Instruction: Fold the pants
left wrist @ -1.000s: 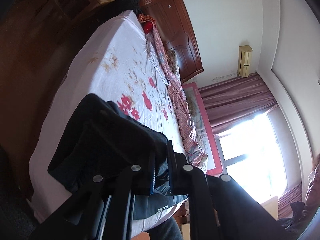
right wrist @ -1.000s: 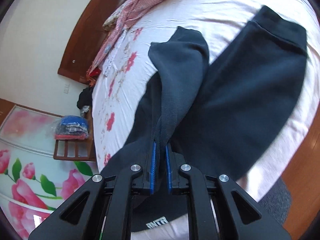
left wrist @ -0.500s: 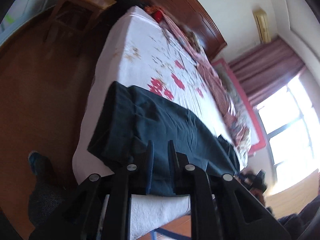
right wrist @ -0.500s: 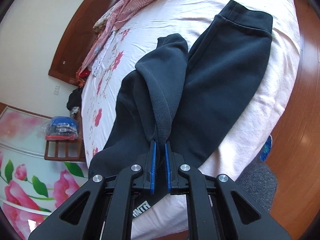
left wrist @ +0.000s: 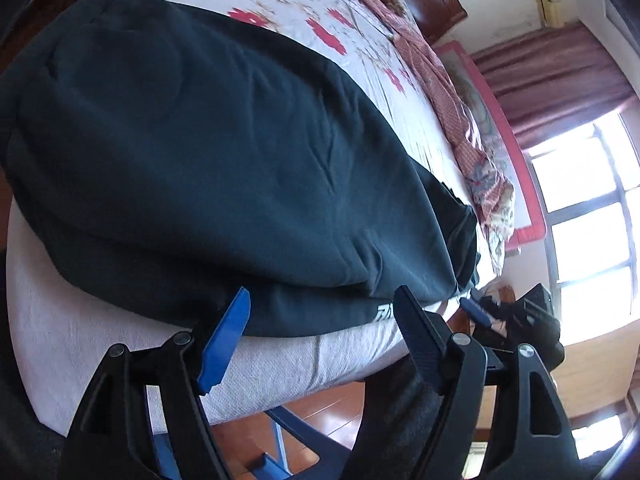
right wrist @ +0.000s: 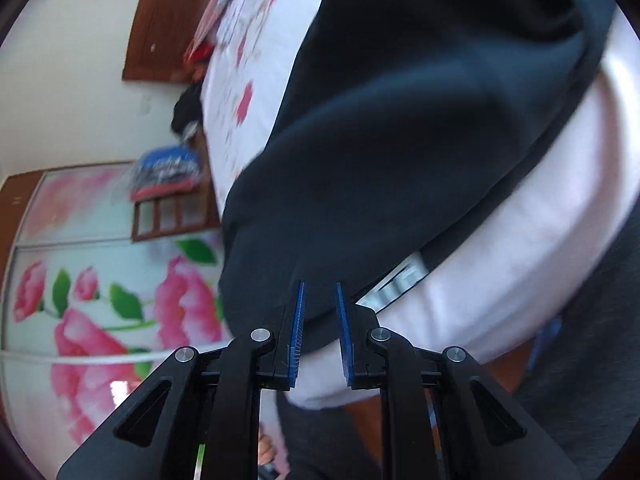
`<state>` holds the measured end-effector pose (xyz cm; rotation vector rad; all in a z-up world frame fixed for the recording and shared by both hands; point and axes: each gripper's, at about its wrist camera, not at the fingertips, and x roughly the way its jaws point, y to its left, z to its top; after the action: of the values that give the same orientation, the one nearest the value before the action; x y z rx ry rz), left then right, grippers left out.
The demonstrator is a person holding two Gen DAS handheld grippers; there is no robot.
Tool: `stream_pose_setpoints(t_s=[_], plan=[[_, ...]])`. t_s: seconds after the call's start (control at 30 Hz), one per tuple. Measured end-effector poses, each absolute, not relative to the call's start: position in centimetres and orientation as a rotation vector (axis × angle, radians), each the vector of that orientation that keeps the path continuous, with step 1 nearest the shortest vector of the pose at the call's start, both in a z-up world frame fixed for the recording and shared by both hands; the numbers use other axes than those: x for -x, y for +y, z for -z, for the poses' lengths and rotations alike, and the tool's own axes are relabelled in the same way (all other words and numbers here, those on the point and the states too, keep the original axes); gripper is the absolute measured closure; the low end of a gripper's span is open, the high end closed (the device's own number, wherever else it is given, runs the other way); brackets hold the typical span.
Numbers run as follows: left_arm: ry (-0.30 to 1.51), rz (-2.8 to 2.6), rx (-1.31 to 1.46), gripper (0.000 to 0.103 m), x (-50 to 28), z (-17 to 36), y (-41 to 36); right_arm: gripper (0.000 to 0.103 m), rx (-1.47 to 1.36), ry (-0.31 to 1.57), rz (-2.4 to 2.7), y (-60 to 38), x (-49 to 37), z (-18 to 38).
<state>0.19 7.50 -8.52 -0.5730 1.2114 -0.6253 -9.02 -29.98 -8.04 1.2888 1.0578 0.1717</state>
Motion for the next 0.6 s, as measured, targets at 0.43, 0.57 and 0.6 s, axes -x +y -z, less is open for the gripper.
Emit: stream_pose_setpoints(t_s=[0.43, 0.57, 0.6], plan=[[1.253, 0.486, 0.837, 0.021, -1.0, 11.4, 10.0, 0.077, -1.342, 1.159, -0.316, -21.2, 4.4, 12.8], [1.263, 0.466, 0.941, 0.021, -1.7, 12.4, 10.2, 0.077, -1.463, 1.165, -0.267, -21.7, 5.4, 14.1], [1.251, 0.471, 0.927, 0.021, -1.7, 12.2, 10.2, 0.077, -1.428, 1.177, -0.241, -21.8, 5.4, 13.8]])
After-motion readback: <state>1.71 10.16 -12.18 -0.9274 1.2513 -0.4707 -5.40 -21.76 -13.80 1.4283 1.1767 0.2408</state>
